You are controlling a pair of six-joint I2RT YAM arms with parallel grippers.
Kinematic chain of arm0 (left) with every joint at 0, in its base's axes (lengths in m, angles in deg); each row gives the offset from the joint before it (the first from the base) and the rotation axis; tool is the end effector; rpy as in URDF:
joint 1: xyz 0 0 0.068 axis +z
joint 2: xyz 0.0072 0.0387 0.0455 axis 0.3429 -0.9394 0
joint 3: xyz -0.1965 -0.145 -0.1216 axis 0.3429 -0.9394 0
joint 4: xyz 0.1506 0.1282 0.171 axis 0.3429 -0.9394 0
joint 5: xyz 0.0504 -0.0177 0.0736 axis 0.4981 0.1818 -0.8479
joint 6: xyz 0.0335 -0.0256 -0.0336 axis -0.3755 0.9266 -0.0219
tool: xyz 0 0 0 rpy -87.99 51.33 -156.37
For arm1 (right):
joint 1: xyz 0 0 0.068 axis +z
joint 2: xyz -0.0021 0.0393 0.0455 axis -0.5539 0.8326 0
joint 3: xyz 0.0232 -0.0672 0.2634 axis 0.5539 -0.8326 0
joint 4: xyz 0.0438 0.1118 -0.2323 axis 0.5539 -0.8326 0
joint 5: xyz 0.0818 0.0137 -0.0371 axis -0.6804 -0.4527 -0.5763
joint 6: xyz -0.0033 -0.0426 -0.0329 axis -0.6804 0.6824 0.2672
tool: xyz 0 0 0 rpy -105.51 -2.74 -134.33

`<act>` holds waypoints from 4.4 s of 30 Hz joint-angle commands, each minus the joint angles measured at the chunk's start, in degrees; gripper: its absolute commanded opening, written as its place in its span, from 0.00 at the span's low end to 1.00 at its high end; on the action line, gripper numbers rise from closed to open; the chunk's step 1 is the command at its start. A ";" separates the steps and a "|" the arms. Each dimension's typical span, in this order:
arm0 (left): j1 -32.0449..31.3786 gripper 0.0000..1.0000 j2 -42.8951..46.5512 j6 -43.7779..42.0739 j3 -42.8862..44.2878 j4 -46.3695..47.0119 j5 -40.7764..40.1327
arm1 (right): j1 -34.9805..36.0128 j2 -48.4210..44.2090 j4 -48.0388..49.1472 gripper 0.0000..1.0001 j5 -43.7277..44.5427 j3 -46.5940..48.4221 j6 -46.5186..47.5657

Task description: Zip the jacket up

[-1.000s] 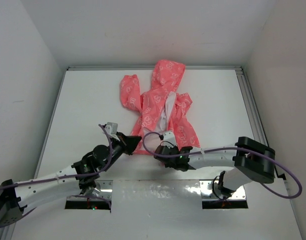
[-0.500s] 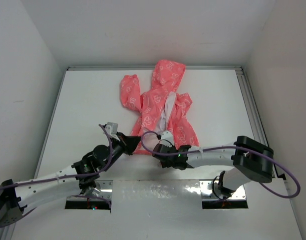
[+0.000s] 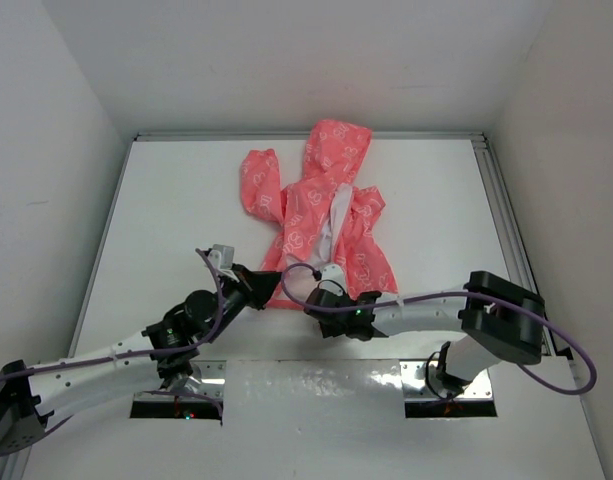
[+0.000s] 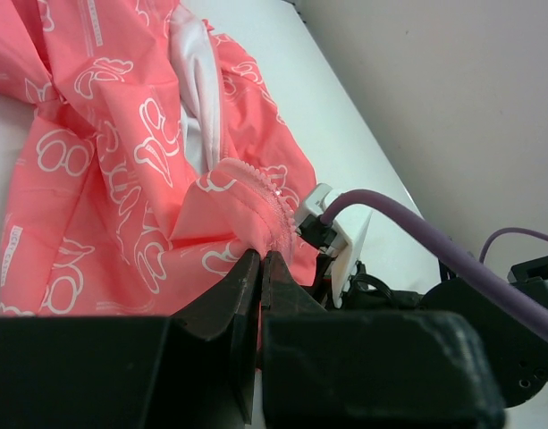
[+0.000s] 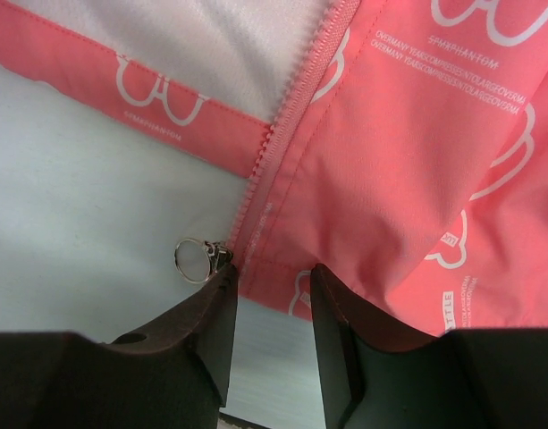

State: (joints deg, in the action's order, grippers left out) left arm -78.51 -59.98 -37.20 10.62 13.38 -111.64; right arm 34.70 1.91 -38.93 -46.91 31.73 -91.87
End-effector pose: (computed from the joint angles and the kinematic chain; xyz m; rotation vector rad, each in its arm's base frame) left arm 0.0930 -0.1240 0.2188 0.0382 1.7085 -0.8766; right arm 0.1089 0.2350 0.1291 -0.2313 2.5409 0.2444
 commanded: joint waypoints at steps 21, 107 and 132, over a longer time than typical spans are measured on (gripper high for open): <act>0.10 0.00 1.17 0.30 0.10 0.23 -0.69 | -0.22 -5.91 2.47 0.00 0.33 -9.77 -5.98; 0.10 0.00 -22.90 15.50 7.48 17.10 6.17 | -0.04 -37.03 65.75 0.00 10.79 -32.00 7.03; 0.10 0.00 -22.20 15.59 6.25 18.86 6.52 | -0.04 -37.91 65.31 0.00 10.44 -32.36 6.33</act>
State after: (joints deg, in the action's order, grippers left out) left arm -78.51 -82.93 -20.89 16.08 28.49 -105.37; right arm 34.41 -34.92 24.02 -35.74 -0.99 -85.03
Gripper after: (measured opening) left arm 0.009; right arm 0.002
